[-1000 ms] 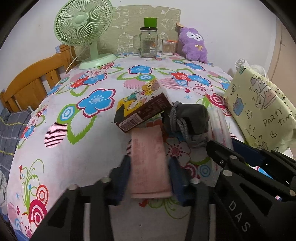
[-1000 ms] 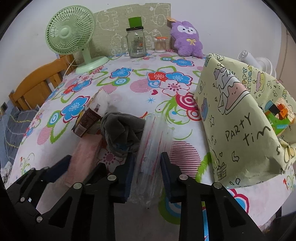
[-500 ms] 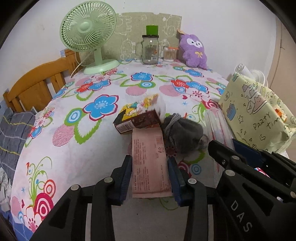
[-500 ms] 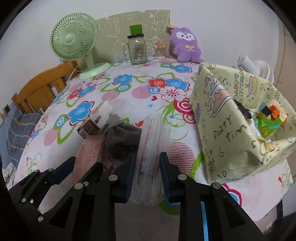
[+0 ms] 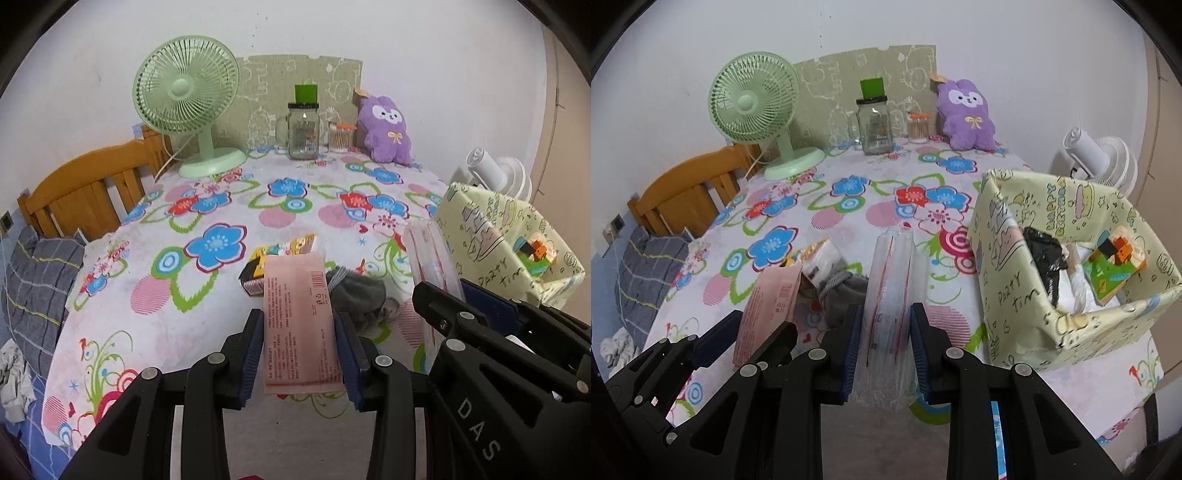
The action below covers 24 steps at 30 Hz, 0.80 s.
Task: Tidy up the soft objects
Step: 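Lift the pink packet with the left tool while the right tool carries the bag toward the gift box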
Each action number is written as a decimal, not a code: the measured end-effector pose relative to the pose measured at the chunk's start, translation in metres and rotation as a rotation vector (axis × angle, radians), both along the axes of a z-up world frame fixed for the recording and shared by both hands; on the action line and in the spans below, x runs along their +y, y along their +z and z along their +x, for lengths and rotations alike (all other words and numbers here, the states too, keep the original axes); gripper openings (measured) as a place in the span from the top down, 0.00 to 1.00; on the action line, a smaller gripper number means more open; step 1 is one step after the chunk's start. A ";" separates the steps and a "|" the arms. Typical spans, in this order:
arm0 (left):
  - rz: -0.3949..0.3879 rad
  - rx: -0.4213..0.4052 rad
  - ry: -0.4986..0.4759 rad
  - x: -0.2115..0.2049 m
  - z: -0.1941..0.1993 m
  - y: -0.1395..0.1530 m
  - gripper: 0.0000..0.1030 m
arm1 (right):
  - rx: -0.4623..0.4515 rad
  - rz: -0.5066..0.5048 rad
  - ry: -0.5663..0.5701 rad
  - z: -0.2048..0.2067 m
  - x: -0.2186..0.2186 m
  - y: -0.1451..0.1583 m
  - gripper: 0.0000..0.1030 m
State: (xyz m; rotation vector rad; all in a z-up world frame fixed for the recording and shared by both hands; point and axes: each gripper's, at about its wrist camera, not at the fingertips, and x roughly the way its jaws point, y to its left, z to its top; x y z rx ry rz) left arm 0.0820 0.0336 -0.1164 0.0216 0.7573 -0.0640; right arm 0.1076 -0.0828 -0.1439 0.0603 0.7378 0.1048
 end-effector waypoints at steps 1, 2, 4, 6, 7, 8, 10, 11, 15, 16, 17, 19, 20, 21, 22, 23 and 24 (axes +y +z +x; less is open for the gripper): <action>0.000 -0.005 0.000 -0.001 -0.001 0.003 0.62 | -0.006 -0.002 0.002 -0.001 0.000 0.003 0.71; 0.000 -0.008 0.001 -0.001 -0.001 0.005 0.62 | -0.010 -0.003 0.004 -0.002 -0.001 0.006 0.71; -0.001 -0.018 0.003 -0.002 -0.003 0.011 0.62 | -0.018 -0.006 0.008 -0.003 -0.002 0.011 0.71; -0.001 -0.024 0.004 -0.004 -0.004 0.016 0.62 | -0.026 -0.006 0.010 -0.005 -0.003 0.017 0.71; -0.001 -0.027 0.005 -0.005 -0.005 0.019 0.62 | -0.028 -0.007 0.010 -0.005 -0.004 0.019 0.71; 0.000 -0.029 0.005 -0.006 -0.005 0.021 0.62 | -0.031 -0.006 0.011 -0.006 -0.005 0.021 0.71; -0.003 -0.036 0.004 -0.008 -0.006 0.026 0.62 | -0.037 -0.009 0.011 -0.006 -0.007 0.027 0.71; -0.005 -0.040 0.004 -0.008 -0.007 0.029 0.62 | -0.042 -0.012 0.012 -0.007 -0.008 0.030 0.71; -0.010 -0.062 0.007 -0.011 -0.009 0.040 0.62 | -0.064 -0.020 0.020 -0.010 -0.010 0.043 0.71; -0.009 -0.066 0.009 -0.012 -0.009 0.043 0.62 | -0.069 -0.020 0.022 -0.010 -0.011 0.046 0.71; -0.009 -0.071 0.008 -0.014 -0.010 0.046 0.62 | -0.072 -0.018 0.024 -0.010 -0.012 0.048 0.71; -0.005 -0.079 0.007 -0.015 -0.010 0.051 0.62 | -0.082 -0.015 0.025 -0.011 -0.015 0.054 0.71; -0.003 -0.082 0.005 -0.017 -0.010 0.054 0.62 | -0.085 -0.013 0.026 -0.012 -0.017 0.056 0.71; -0.002 -0.084 0.004 -0.018 -0.010 0.056 0.62 | -0.087 -0.012 0.026 -0.012 -0.018 0.057 0.71; 0.000 -0.085 0.002 -0.020 -0.010 0.058 0.62 | -0.088 -0.014 0.028 -0.012 -0.018 0.059 0.71; -0.001 -0.085 -0.001 -0.021 -0.009 0.060 0.62 | -0.089 -0.018 0.030 -0.011 -0.020 0.062 0.71; -0.001 -0.086 -0.003 -0.022 -0.009 0.061 0.62 | -0.090 -0.021 0.031 -0.010 -0.021 0.063 0.71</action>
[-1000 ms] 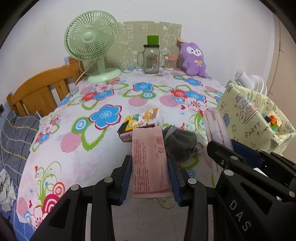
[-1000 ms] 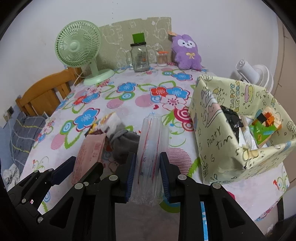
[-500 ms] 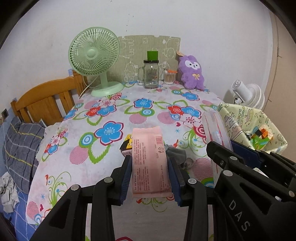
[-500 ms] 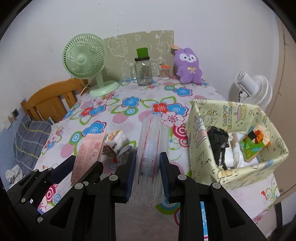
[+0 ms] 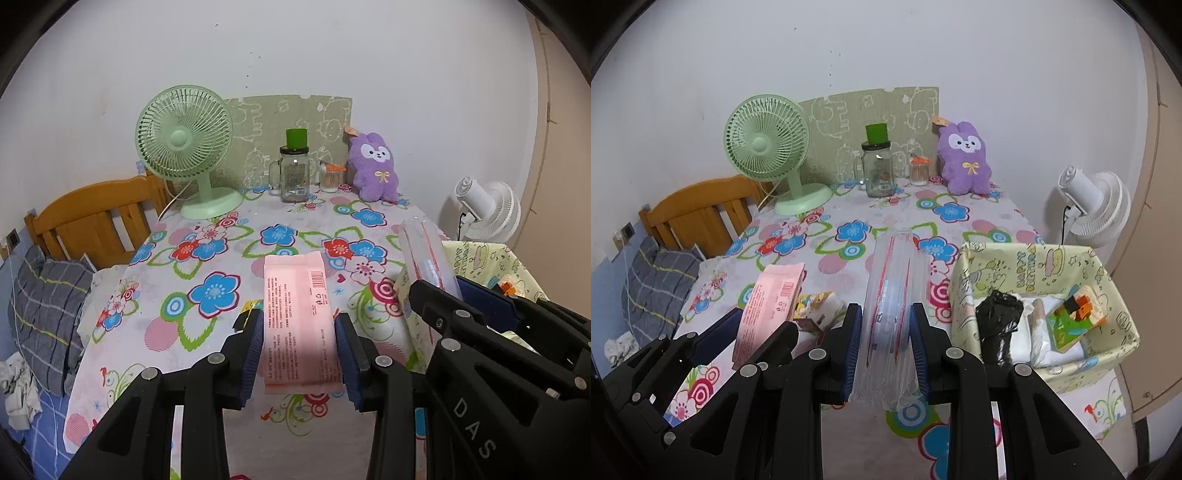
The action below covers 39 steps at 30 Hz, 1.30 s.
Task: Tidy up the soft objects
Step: 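Lift the pink packet with the left tool while the right tool carries the bag toward the gift box, then lower the pink packet and plastic bag into the gift box and open both tools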
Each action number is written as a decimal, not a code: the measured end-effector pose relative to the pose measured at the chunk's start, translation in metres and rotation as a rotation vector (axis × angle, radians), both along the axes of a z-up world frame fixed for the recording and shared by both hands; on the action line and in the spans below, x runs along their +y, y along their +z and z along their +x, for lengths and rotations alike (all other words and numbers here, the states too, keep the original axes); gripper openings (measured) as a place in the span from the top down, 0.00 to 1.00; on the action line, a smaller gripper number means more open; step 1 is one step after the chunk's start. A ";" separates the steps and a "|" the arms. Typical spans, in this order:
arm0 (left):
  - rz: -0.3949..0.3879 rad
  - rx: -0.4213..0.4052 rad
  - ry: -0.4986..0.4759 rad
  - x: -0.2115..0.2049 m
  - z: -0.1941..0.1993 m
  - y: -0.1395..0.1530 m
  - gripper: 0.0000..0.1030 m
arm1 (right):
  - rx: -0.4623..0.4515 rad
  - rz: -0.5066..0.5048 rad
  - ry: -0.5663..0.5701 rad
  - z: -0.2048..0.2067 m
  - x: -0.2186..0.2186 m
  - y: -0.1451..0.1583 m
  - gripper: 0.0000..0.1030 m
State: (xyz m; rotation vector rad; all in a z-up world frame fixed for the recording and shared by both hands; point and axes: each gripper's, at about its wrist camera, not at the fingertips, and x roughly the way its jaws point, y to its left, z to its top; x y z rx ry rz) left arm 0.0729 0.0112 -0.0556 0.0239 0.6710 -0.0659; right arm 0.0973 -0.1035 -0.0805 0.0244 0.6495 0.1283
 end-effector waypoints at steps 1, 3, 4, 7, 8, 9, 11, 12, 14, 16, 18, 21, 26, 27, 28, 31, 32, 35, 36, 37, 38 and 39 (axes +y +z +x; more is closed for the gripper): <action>0.002 -0.004 -0.001 -0.002 0.000 0.002 0.62 | -0.003 0.001 0.000 0.000 -0.002 0.002 0.71; 0.007 -0.011 -0.004 -0.006 0.001 0.005 0.62 | -0.010 0.009 0.002 0.001 -0.007 0.005 0.71; 0.012 -0.014 -0.005 -0.009 0.002 0.007 0.62 | -0.013 0.011 0.002 0.001 -0.009 0.007 0.71; 0.019 -0.020 -0.008 -0.017 0.004 0.011 0.62 | -0.020 0.017 0.002 0.003 -0.017 0.010 0.71; 0.020 -0.021 -0.008 -0.019 0.005 0.012 0.62 | -0.022 0.018 0.001 0.004 -0.020 0.011 0.71; 0.021 -0.022 -0.010 -0.023 0.006 0.013 0.62 | -0.023 0.018 0.001 0.004 -0.022 0.012 0.71; 0.022 -0.021 -0.014 -0.029 0.009 0.014 0.62 | -0.025 0.014 -0.001 0.007 -0.028 0.014 0.71; 0.023 -0.020 -0.015 -0.031 0.009 0.014 0.62 | -0.024 0.011 -0.002 0.008 -0.031 0.015 0.71; 0.025 -0.019 -0.020 -0.037 0.011 0.015 0.62 | -0.024 0.005 -0.005 0.009 -0.036 0.016 0.71; 0.025 -0.020 -0.025 -0.042 0.012 0.015 0.62 | -0.024 0.004 -0.009 0.010 -0.042 0.016 0.72; 0.025 -0.021 -0.033 -0.048 0.014 0.016 0.62 | -0.026 0.003 -0.016 0.011 -0.048 0.017 0.71; 0.025 -0.025 -0.046 -0.057 0.017 0.017 0.62 | -0.030 0.000 -0.025 0.012 -0.056 0.018 0.72; 0.020 -0.033 -0.065 -0.069 0.022 0.019 0.62 | -0.037 -0.003 -0.047 0.016 -0.068 0.020 0.72; 0.021 -0.035 -0.072 -0.072 0.023 0.019 0.62 | -0.038 -0.003 -0.051 0.016 -0.070 0.020 0.71; 0.021 -0.037 -0.076 -0.075 0.023 0.020 0.62 | -0.040 -0.002 -0.056 0.017 -0.072 0.021 0.72; 0.021 -0.039 -0.093 -0.082 0.026 0.019 0.62 | -0.044 -0.003 -0.071 0.018 -0.080 0.022 0.72; 0.021 -0.038 -0.097 -0.085 0.027 0.019 0.62 | -0.044 -0.003 -0.075 0.018 -0.083 0.022 0.72; 0.019 -0.037 -0.115 -0.094 0.030 0.018 0.62 | -0.042 -0.006 -0.090 0.019 -0.091 0.021 0.72; 0.019 -0.036 -0.118 -0.097 0.031 0.018 0.62 | -0.042 -0.007 -0.096 0.020 -0.094 0.021 0.72; 0.018 -0.035 -0.123 -0.100 0.032 0.017 0.62 | -0.041 -0.009 -0.100 0.020 -0.096 0.021 0.72; 0.018 -0.034 -0.126 -0.102 0.033 0.017 0.62 | -0.040 -0.010 -0.103 0.020 -0.098 0.020 0.71; 0.018 -0.033 -0.130 -0.105 0.034 0.017 0.62 | -0.039 -0.010 -0.108 0.021 -0.101 0.020 0.72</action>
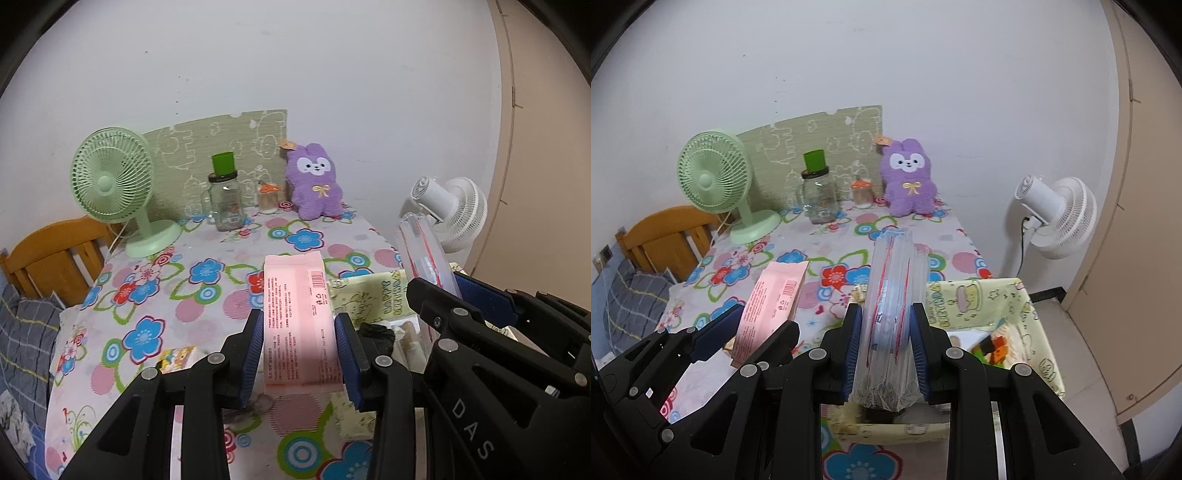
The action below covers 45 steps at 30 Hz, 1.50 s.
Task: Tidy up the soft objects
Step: 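Lower the pink packet and plastic bag into the gift box and open both tools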
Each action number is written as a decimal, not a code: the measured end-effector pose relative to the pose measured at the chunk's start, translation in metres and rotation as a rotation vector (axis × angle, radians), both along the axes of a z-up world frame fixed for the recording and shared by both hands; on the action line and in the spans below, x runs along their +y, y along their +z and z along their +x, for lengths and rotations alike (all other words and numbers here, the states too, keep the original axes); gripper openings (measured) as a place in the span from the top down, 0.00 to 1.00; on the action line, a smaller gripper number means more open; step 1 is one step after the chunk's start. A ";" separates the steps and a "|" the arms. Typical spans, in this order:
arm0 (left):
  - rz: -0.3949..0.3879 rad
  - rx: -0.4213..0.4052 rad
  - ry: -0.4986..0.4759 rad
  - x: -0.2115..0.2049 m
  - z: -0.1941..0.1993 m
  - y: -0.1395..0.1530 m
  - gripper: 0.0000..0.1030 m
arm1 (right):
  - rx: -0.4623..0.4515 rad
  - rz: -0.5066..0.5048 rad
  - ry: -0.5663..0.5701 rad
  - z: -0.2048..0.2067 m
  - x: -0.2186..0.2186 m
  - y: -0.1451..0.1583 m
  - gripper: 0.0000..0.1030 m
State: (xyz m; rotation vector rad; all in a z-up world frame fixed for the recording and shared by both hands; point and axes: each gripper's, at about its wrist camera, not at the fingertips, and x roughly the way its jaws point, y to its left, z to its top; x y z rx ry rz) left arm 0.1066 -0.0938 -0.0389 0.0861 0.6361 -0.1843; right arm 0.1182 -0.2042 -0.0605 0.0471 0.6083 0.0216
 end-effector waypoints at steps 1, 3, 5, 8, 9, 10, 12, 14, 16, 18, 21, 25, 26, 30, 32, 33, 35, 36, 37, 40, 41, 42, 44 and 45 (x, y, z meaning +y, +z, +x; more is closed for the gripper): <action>0.001 0.001 -0.004 -0.003 0.001 0.000 0.62 | 0.001 0.000 -0.004 0.001 -0.002 0.000 0.72; 0.001 0.002 -0.011 -0.008 0.003 -0.001 0.62 | 0.001 0.000 -0.011 0.002 -0.006 -0.001 0.71; 0.001 0.003 -0.019 -0.014 0.004 -0.001 0.62 | 0.002 0.000 -0.018 0.003 -0.011 -0.001 0.72; -0.002 0.006 -0.031 -0.021 0.007 -0.002 0.62 | 0.003 -0.001 -0.032 0.004 -0.019 -0.002 0.72; -0.004 0.008 -0.036 -0.024 0.008 -0.003 0.62 | 0.004 -0.002 -0.038 0.005 -0.022 -0.002 0.72; -0.005 0.010 -0.045 -0.027 0.009 -0.004 0.62 | 0.004 -0.004 -0.045 0.006 -0.025 -0.002 0.72; -0.005 0.011 -0.057 -0.032 0.009 -0.004 0.62 | 0.006 -0.008 -0.055 0.006 -0.029 -0.003 0.72; -0.005 0.013 -0.071 -0.039 0.010 -0.005 0.62 | 0.008 -0.010 -0.063 0.006 -0.034 -0.004 0.71; -0.009 0.016 -0.078 -0.043 0.012 -0.006 0.62 | 0.010 -0.009 -0.072 0.008 -0.040 -0.005 0.72; -0.013 0.019 -0.083 -0.048 0.013 -0.008 0.62 | 0.012 -0.009 -0.079 0.009 -0.045 -0.006 0.72; -0.013 0.022 -0.093 -0.054 0.015 -0.009 0.62 | 0.014 -0.012 -0.086 0.010 -0.051 -0.007 0.72; -0.013 0.030 -0.110 -0.063 0.020 -0.013 0.62 | 0.020 -0.012 -0.101 0.013 -0.060 -0.010 0.72; -0.013 0.032 -0.114 -0.065 0.021 -0.013 0.62 | 0.022 -0.011 -0.106 0.014 -0.062 -0.011 0.72; -0.012 0.043 -0.137 -0.074 0.025 -0.017 0.62 | 0.030 -0.008 -0.125 0.017 -0.072 -0.015 0.72; -0.014 0.050 -0.149 -0.079 0.028 -0.020 0.61 | 0.036 -0.005 -0.133 0.019 -0.076 -0.017 0.71; -0.015 0.057 -0.157 -0.081 0.029 -0.021 0.61 | 0.040 -0.003 -0.137 0.020 -0.079 -0.018 0.71; -0.020 0.077 -0.173 -0.086 0.033 -0.025 0.60 | 0.051 0.004 -0.144 0.023 -0.083 -0.022 0.71; -0.023 0.085 -0.180 -0.087 0.035 -0.027 0.60 | 0.057 0.008 -0.147 0.024 -0.085 -0.024 0.71; -0.020 0.087 -0.182 -0.089 0.036 -0.029 0.60 | 0.064 0.009 -0.149 0.026 -0.086 -0.026 0.71; -0.008 0.095 -0.178 -0.091 0.040 -0.034 0.57 | 0.081 0.014 -0.153 0.031 -0.089 -0.032 0.71; -0.003 0.098 -0.174 -0.091 0.041 -0.035 0.51 | 0.082 0.014 -0.152 0.032 -0.089 -0.033 0.71; -0.001 0.101 -0.171 -0.091 0.042 -0.036 0.47 | 0.084 0.016 -0.148 0.033 -0.089 -0.034 0.71; 0.003 0.105 -0.165 -0.090 0.044 -0.038 0.39 | 0.088 0.020 -0.142 0.035 -0.088 -0.036 0.72; 0.006 0.108 -0.165 -0.090 0.044 -0.039 0.38 | 0.089 0.022 -0.140 0.035 -0.088 -0.037 0.72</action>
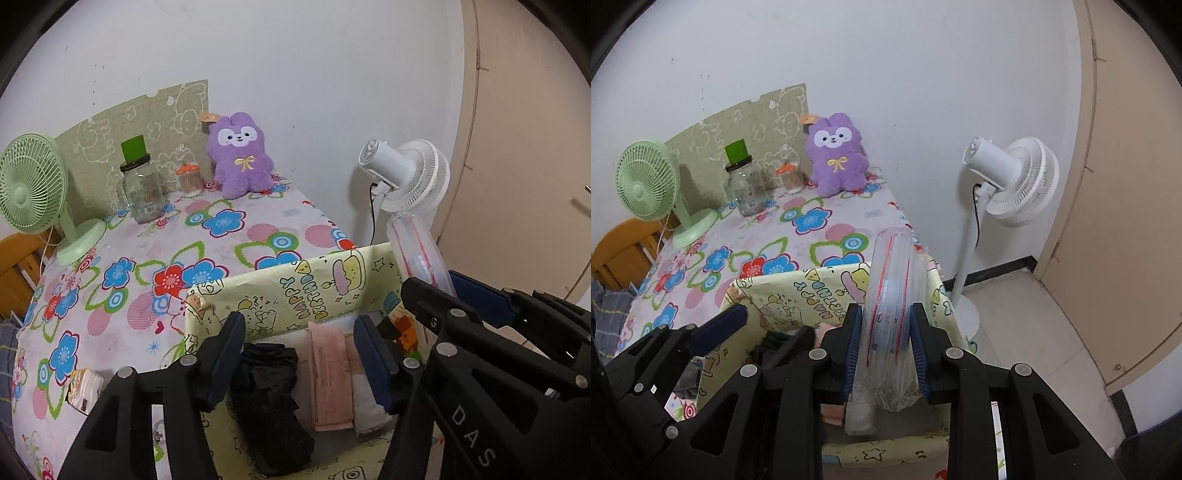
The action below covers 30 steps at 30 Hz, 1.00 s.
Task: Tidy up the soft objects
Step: 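Lower the pink packet and plastic bag into the gift box and open both tools, then withdraw both tools from the gift box toward the grey sock and snack box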
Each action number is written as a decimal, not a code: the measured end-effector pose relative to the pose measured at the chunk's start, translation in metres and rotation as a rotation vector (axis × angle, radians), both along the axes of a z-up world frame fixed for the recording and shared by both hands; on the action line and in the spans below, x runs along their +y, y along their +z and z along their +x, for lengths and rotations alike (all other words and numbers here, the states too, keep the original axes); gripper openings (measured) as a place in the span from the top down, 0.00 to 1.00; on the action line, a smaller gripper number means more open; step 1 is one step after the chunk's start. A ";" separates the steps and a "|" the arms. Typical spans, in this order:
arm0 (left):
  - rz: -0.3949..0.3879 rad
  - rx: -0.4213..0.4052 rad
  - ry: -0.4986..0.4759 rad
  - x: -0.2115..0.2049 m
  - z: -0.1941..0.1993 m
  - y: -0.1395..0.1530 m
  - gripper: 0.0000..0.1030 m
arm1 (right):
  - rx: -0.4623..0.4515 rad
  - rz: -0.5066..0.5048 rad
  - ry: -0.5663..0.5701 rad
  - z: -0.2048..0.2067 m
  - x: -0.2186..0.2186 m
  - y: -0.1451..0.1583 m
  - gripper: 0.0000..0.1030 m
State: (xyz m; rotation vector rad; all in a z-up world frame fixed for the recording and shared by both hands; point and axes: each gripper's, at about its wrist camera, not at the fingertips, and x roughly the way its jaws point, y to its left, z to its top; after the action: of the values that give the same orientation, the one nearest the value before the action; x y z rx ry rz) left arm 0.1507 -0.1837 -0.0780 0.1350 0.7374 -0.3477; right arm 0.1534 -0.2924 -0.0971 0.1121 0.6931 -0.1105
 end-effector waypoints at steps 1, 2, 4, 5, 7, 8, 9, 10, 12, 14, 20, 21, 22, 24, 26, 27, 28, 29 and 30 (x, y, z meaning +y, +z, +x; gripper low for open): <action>0.003 0.003 0.000 0.000 0.000 -0.001 0.37 | 0.003 0.002 0.002 0.000 0.000 -0.001 0.72; 0.006 0.007 0.001 0.000 0.001 -0.002 0.36 | 0.008 0.007 0.005 0.001 0.000 -0.003 0.72; 0.012 0.017 0.002 0.001 0.002 -0.004 0.35 | 0.015 0.019 0.009 0.002 -0.001 -0.006 0.72; 0.015 0.026 0.003 0.002 0.003 -0.006 0.35 | 0.019 0.029 0.012 0.004 -0.001 -0.008 0.72; 0.021 0.029 0.006 0.003 0.003 -0.008 0.34 | 0.027 0.064 0.015 0.006 -0.001 -0.013 0.70; 0.027 0.031 0.006 0.004 0.003 -0.009 0.33 | 0.030 0.071 0.017 0.007 -0.001 -0.014 0.70; 0.031 0.033 0.008 0.005 0.003 -0.009 0.33 | 0.032 0.074 0.017 0.007 0.000 -0.016 0.68; 0.038 0.035 0.012 0.006 0.003 -0.010 0.33 | 0.035 0.077 0.018 0.008 0.001 -0.017 0.66; 0.054 0.034 0.020 0.007 0.002 -0.011 0.33 | 0.044 0.064 0.013 0.009 0.003 -0.019 0.55; 0.051 0.034 0.014 0.008 0.000 -0.010 0.31 | 0.040 0.052 0.004 0.009 0.005 -0.018 0.41; 0.026 0.028 0.020 0.016 -0.005 -0.004 0.25 | 0.017 0.074 0.004 0.001 0.009 -0.013 0.23; 0.024 0.028 0.019 0.017 -0.006 -0.003 0.25 | 0.015 0.072 0.003 0.000 0.011 -0.012 0.23; 0.020 0.027 0.016 0.020 -0.008 -0.002 0.25 | 0.014 0.073 0.005 -0.002 0.012 -0.011 0.23; 0.023 0.021 0.024 0.021 -0.010 0.000 0.24 | 0.009 0.071 0.004 -0.005 0.015 -0.008 0.23; 0.022 0.015 0.027 0.025 -0.013 0.002 0.22 | 0.003 0.067 0.003 -0.009 0.019 -0.006 0.23; 0.020 0.012 0.028 0.027 -0.015 0.004 0.22 | 0.000 0.065 0.002 -0.011 0.021 -0.004 0.22; 0.017 0.007 0.028 0.030 -0.017 0.005 0.21 | -0.003 0.063 0.002 -0.012 0.024 -0.003 0.22; 0.014 0.004 0.029 0.032 -0.019 0.007 0.21 | -0.008 0.059 0.002 -0.015 0.027 -0.001 0.22; 0.012 0.001 0.031 0.034 -0.021 0.008 0.20 | -0.010 0.056 0.002 -0.017 0.029 0.000 0.22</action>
State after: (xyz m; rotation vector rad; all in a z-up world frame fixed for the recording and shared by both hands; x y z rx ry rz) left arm 0.1302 -0.1493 -0.0704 0.1343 0.7421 -0.3142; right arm 0.1367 -0.2630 -0.0970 0.1656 0.6869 -0.0884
